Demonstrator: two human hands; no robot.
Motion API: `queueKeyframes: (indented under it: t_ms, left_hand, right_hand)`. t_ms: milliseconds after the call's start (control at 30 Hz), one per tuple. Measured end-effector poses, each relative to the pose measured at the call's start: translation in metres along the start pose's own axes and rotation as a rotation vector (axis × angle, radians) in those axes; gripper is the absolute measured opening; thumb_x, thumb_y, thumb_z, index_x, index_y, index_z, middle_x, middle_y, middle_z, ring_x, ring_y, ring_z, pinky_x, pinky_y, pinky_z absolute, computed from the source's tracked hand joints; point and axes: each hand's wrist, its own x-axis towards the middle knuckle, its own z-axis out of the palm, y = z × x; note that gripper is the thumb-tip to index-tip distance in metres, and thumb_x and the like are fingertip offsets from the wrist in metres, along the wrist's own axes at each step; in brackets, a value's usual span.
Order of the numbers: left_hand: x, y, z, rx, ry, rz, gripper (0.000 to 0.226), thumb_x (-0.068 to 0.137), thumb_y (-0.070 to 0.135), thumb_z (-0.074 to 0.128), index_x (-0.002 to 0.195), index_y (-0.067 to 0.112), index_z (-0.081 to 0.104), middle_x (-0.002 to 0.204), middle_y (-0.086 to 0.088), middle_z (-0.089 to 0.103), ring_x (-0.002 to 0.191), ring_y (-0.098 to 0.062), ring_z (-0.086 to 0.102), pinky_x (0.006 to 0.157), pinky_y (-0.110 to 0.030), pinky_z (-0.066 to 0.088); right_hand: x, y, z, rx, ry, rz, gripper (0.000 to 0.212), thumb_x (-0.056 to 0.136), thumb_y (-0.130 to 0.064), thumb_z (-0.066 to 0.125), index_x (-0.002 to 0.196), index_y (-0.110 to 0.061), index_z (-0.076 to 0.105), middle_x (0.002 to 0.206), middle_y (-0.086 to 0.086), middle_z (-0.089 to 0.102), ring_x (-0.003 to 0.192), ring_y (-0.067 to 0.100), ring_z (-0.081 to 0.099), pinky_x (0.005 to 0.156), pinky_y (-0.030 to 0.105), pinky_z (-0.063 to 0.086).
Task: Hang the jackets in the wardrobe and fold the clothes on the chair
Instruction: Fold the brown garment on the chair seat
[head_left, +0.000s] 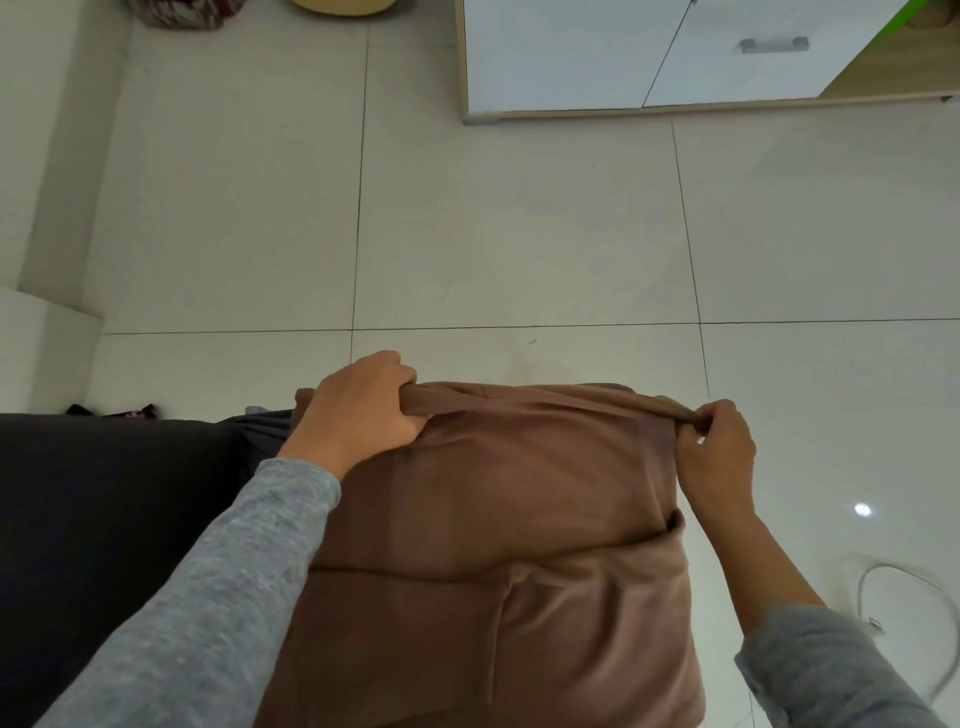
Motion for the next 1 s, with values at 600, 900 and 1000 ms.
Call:
queueKeyframes:
  t_ms: [600,900,1000]
  left_hand:
    - [-0.240,0.016,0.106,0.075,0.120,-0.064,0.052,0.034,0.022,0.090,0.079,0.018,0.065,0.072,0.003,0.060,0.058,-0.018,0.062,0.044,-0.026,0.048]
    - [-0.266,0.002,0.110,0.057,0.263,-0.084,0.052,0.031,0.020,0.090,0.077,0.021,0.067,0.085,0.001,0.060,0.078,-0.020,0.058,0.060,-0.034,0.051]
    - [-0.276,-0.001,0.119,-0.013,0.294,-0.024,0.063,0.027,0.011,0.091,0.086,0.018,0.070,0.085,0.002,0.068,0.087,-0.013,0.060,0.078,-0.031,0.050]
  right_hand:
    - [-0.186,0.083,-0.026,0.090,0.035,0.191,0.024,0.088,-0.003,0.055,0.111,0.001,0.050,0.121,0.022,0.051,0.113,0.039,0.049,0.091,0.044,0.039]
    - [-0.275,0.018,0.033,0.309,-0.352,0.025,0.010,0.089,-0.011,0.061,0.090,-0.019,0.055,0.085,-0.001,0.063,0.079,0.014,0.061,0.064,0.014,0.047]
    - [-0.293,0.001,0.064,0.379,-0.655,0.185,0.014,0.086,-0.027,0.066,0.095,-0.023,0.057,0.097,0.002,0.067,0.092,0.015,0.064,0.083,0.030,0.054]
